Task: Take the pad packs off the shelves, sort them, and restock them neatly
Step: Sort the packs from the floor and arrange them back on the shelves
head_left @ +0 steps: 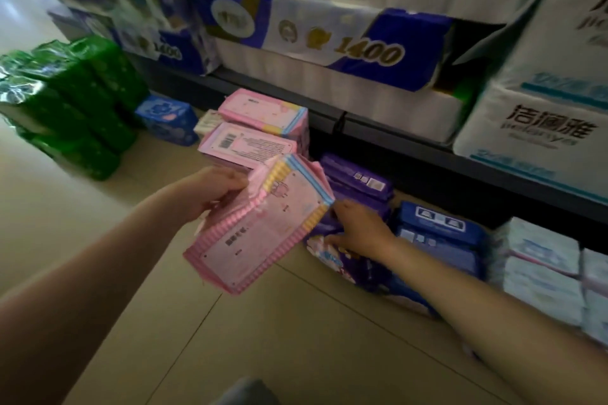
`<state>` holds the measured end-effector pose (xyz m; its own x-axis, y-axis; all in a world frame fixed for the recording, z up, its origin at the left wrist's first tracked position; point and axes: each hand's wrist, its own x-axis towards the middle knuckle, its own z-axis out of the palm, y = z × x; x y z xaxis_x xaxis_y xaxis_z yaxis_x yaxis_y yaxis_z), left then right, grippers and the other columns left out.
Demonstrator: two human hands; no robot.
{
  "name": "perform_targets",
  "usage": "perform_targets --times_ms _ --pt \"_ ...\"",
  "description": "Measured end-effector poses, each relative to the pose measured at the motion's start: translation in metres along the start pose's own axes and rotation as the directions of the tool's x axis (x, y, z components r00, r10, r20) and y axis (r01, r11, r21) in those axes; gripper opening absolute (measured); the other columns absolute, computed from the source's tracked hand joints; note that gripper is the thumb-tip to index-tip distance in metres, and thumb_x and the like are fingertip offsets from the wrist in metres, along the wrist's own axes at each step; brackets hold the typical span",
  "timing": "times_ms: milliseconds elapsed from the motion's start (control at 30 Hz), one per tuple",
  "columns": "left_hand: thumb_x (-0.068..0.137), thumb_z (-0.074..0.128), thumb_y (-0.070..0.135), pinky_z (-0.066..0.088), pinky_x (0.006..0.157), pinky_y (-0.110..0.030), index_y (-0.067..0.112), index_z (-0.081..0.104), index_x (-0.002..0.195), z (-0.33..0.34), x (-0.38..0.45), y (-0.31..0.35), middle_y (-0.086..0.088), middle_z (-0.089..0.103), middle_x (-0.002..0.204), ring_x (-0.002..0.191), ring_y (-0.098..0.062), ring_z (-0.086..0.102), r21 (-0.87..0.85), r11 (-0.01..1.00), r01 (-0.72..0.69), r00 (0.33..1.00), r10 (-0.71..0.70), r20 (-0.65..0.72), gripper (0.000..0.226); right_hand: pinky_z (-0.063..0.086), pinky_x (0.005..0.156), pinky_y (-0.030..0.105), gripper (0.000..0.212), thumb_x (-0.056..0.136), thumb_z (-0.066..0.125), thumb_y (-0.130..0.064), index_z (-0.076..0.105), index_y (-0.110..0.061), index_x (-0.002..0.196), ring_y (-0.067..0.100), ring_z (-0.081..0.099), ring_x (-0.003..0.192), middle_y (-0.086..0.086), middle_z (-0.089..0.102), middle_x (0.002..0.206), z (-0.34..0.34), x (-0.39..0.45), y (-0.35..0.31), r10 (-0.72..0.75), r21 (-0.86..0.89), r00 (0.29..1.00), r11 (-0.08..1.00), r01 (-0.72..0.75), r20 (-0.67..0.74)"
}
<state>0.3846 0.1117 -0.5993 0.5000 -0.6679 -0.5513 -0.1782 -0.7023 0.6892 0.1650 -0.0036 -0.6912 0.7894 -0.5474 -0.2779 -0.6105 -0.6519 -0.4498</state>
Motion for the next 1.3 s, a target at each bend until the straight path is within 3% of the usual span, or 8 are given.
perform_targets --times_ms 200,300,400,600,733,1000,1133,1300 --pt "0.092 0.055 0.011 0.033 0.050 -0.021 0.016 0.053 0.066 0.019 0.006 0.017 -0.002 0.047 0.064 0.057 -0.014 0.041 0.229 0.963 -0.142 0.989 0.130 0.068 0.027 0.048 0.084 0.042 0.020 0.092 0.056 -0.025 0.059 -0.008 0.102 0.033 0.058 0.103 0.014 0.060 0.107 -0.008 0.013 -0.007 0.009 0.187 0.973 0.982 0.035 -0.229" --pt "0.092 0.053 0.012 0.042 0.064 -0.026 0.016 0.055 0.071 0.017 0.006 0.018 -0.001 0.054 0.078 0.076 -0.017 0.049 0.392 0.895 -0.214 0.977 0.189 0.101 0.021 0.048 0.082 0.037 0.024 0.091 0.057 -0.029 0.058 -0.008 0.103 0.032 0.057 0.104 0.014 0.061 0.110 -0.005 0.023 0.001 0.062 0.117 0.994 0.992 -0.052 -0.088" --pt "0.093 0.047 0.011 0.041 0.083 -0.030 0.003 0.062 0.092 0.006 0.003 0.011 -0.009 0.059 0.098 0.089 -0.020 0.051 0.665 0.700 -0.260 0.964 0.231 0.134 0.016 0.043 0.091 0.032 0.041 0.091 0.058 -0.034 0.053 -0.010 0.124 0.026 0.053 0.114 0.008 0.056 0.124 0.009 0.014 0.006 0.045 0.128 0.982 0.989 -0.070 0.185" --pt "0.095 0.043 0.018 0.035 0.064 -0.020 0.015 0.055 0.089 -0.015 0.007 -0.032 0.002 0.051 0.085 0.081 -0.015 0.048 0.935 0.319 -0.156 0.988 0.045 0.150 0.013 0.040 0.097 0.031 0.070 0.082 0.063 -0.054 0.043 -0.011 0.132 0.022 0.044 0.121 0.008 0.044 0.137 0.033 0.001 -0.002 0.026 0.046 0.938 0.998 -0.044 0.346" --pt "0.094 0.044 0.019 0.035 0.070 -0.023 0.019 0.052 0.085 -0.022 0.014 -0.049 0.004 0.049 0.084 0.082 -0.014 0.048 0.954 0.259 -0.151 0.988 0.020 0.151 0.012 0.025 0.110 0.047 0.118 0.069 0.071 -0.062 -0.003 -0.018 0.151 0.038 0.026 0.135 0.018 0.018 0.151 0.075 -0.021 -0.021 0.100 -0.241 0.896 0.970 0.009 0.434" --pt "0.095 0.042 0.020 0.035 0.069 -0.027 0.021 0.049 0.080 -0.034 0.019 -0.068 0.004 0.049 0.079 0.081 -0.015 0.049 0.962 0.259 -0.089 0.996 0.022 0.086 0.016 0.034 0.105 0.046 0.117 0.074 0.073 -0.046 -0.015 -0.023 0.148 0.038 0.031 0.130 0.017 0.018 0.145 0.075 -0.015 -0.032 0.192 -0.108 0.978 0.977 -0.182 0.085" --pt "0.096 0.042 0.022 0.035 0.071 -0.029 0.022 0.047 0.080 -0.034 0.018 -0.061 0.004 0.049 0.078 0.080 -0.015 0.050 0.965 0.253 -0.077 0.996 0.058 0.064 0.017 0.036 0.100 0.043 0.109 0.076 0.073 -0.043 -0.004 -0.021 0.150 0.034 0.036 0.125 0.017 0.028 0.141 0.056 0.005 -0.023 0.038 -0.378 0.983 0.920 -0.104 -0.179" --pt "0.097 0.043 0.021 0.037 0.070 -0.023 0.017 0.054 0.090 -0.019 0.016 -0.050 0.005 0.050 0.080 0.081 -0.014 0.051 0.947 0.253 -0.198 0.980 0.082 0.183 0.014 0.042 0.094 0.042 0.092 0.075 0.076 -0.027 0.021 -0.027 0.149 0.033 0.045 0.120 0.018 0.041 0.136 0.058 0.000 0.006 -0.159 -0.609 0.984 0.789 0.080 -0.078"
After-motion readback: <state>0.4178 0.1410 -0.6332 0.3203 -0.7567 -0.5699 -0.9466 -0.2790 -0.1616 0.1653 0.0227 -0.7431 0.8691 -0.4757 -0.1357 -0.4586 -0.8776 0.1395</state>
